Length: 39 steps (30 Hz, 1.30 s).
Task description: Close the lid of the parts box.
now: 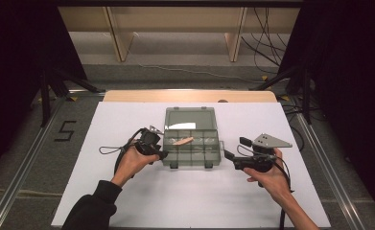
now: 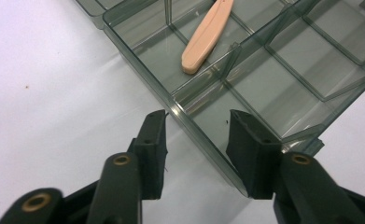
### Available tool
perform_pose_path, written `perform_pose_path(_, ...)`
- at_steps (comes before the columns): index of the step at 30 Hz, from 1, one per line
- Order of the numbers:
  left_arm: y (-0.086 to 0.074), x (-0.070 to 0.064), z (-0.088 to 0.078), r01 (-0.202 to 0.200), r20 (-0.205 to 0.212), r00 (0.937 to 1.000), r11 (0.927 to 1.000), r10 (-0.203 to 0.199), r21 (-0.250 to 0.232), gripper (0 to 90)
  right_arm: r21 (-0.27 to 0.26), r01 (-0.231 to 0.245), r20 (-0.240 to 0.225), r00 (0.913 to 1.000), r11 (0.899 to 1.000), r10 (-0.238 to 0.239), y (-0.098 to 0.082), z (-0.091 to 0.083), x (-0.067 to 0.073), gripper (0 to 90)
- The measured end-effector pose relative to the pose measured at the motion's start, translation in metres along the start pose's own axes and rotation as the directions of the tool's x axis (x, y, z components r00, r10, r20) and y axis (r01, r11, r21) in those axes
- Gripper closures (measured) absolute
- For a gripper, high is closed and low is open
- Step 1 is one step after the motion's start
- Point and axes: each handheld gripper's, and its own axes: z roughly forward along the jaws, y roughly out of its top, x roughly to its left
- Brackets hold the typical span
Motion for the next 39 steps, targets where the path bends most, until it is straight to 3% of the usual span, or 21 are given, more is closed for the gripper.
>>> perform_pose_path(3,-0.001,-0.001,0.002,0.015,-0.006,0.9999,0.9996,-0.015,-0.025,61.2,0.004,-0.023,-0.015,0.9996,1.0,0.023,0.003,0.008,-0.008,18.8)
perform_pose_path(4,-0.001,0.0,0.002,-0.001,-0.001,1.0,1.0,0.001,-0.008,61.9,0.012,-0.03,-0.018,0.9994,0.999,0.031,0.005,0.009,-0.009,18.7)
perform_pose_path(5,-0.001,-0.001,0.002,0.008,0.002,1.0,0.9999,-0.008,-0.007,62.4,0.031,-0.023,0.001,0.9997,0.999,0.023,0.007,0.011,-0.013,18.5)
perform_pose_path(6,0.0,-0.001,0.002,0.01,0.004,0.9999,1.0,-0.01,0.003,62.8,0.023,-0.041,-0.013,0.999,0.999,0.042,0.009,0.014,-0.014,18.3)
perform_pose_path(9,0.0,-0.001,0.003,0.005,0.0,1.0,1.0,-0.005,-0.007,64.6,0.051,-0.045,-0.007,0.999,0.998,0.045,0.017,0.02,-0.02,17.9)
perform_pose_path(12,0.001,0.0,0.002,0.015,0.011,0.9998,0.9998,-0.015,0.015,65.4,0.068,-0.051,-0.007,0.9987,0.996,0.051,0.024,0.03,-0.029,16.7)
perform_pose_path(14,0.0,-0.001,0.002,0.018,0.007,0.9998,0.9998,-0.018,0.008,65.4,0.104,-0.08,-0.012,0.9966,0.991,0.081,0.03,0.038,-0.034,16.3)
perform_pose_path(18,0.0,0.0,0.001,0.017,0.013,0.9998,0.9998,-0.018,0.01,65.7,0.144,-0.084,0.005,0.9964,0.986,0.084,0.039,0.052,-0.044,16.6)
perform_pose_path(19,0.0,0.0,0.001,0.013,0.012,0.9998,0.9999,-0.013,0.011,65.7,0.147,-0.09,0.012,0.996,0.985,0.089,0.041,0.056,-0.045,16.8)
perform_pose_path(20,0.002,0.004,0.003,-0.043,0.016,0.9989,0.9991,0.043,-0.006,65.7,0.147,-0.088,0.021,0.9961,0.985,0.086,0.043,0.059,-0.047,17.0)
perform_pose_path(22,0.001,0.003,0.004,-0.032,0.011,0.9994,0.9991,0.033,-0.027,65.8,0.154,-0.085,0.019,0.9964,0.984,0.083,0.046,0.065,-0.05,18.3)
perform_pose_path(23,0.001,0.003,0.004,-0.024,0.009,0.9997,0.9994,0.024,-0.027,65.9,0.175,-0.098,0.012,0.9952,0.98,0.098,0.048,0.067,-0.051,18.6)
perform_pose_path(24,0.0,0.0,0.002,0.016,0.006,0.9999,0.9999,-0.016,-0.004,65.9,0.181,-0.099,0.015,0.9951,0.979,0.098,0.05,0.069,-0.051,18.6)
perform_pose_path(25,0.001,0.003,0.004,-0.037,0.012,0.9993,0.9991,0.037,-0.022,66.0,0.187,-0.09,0.019,0.996,0.978,0.088,0.051,0.072,-0.052,18.6)
perform_pose_path(27,0.0,-0.001,0.003,0.02,0.005,0.9998,0.9998,-0.02,-0.006,66.0,0.208,-0.093,0.023,0.9956,0.974,0.09,0.054,0.079,-0.053,19.6)
perform_pose_path(31,0.001,0.001,0.001,0.023,0.017,0.9996,0.9995,-0.024,0.02,66.1,0.239,-0.107,0.018,0.9942,0.965,0.106,0.06,0.093,-0.06,21.3)
perform_pose_path(32,0.001,0.003,0.002,-0.015,0.024,0.9996,0.9999,0.014,0.005,66.1,0.236,-0.098,0.028,0.9952,0.967,0.094,0.061,0.098,-0.063,21.3)
perform_pose_path(34,0.001,0.002,0.002,0.006,0.023,0.9997,0.9999,-0.007,0.011,66.2,0.275,-0.111,0.033,0.9938,0.955,0.106,0.065,0.104,-0.066,21.6)
perform_pose_path(36,0.001,0.002,0.002,0.004,0.025,0.9997,0.9999,-0.004,0.012,66.2,0.286,-0.112,0.039,0.9937,0.952,0.105,0.066,0.11,-0.069,21.9)
perform_pose_path(37,0.0,0.001,0.001,0.024,0.013,0.9996,0.9996,-0.024,0.017,66.2,0.293,-0.113,0.044,0.9936,0.949,0.104,0.068,0.114,-0.071,22.4)
perform_pose_path(39,0.0,0.0,0.001,0.025,0.014,0.9996,0.9996,-0.025,0.016,66.2,0.315,-0.13,0.05,0.9915,0.94,0.12,0.069,0.118,-0.072,22.6)
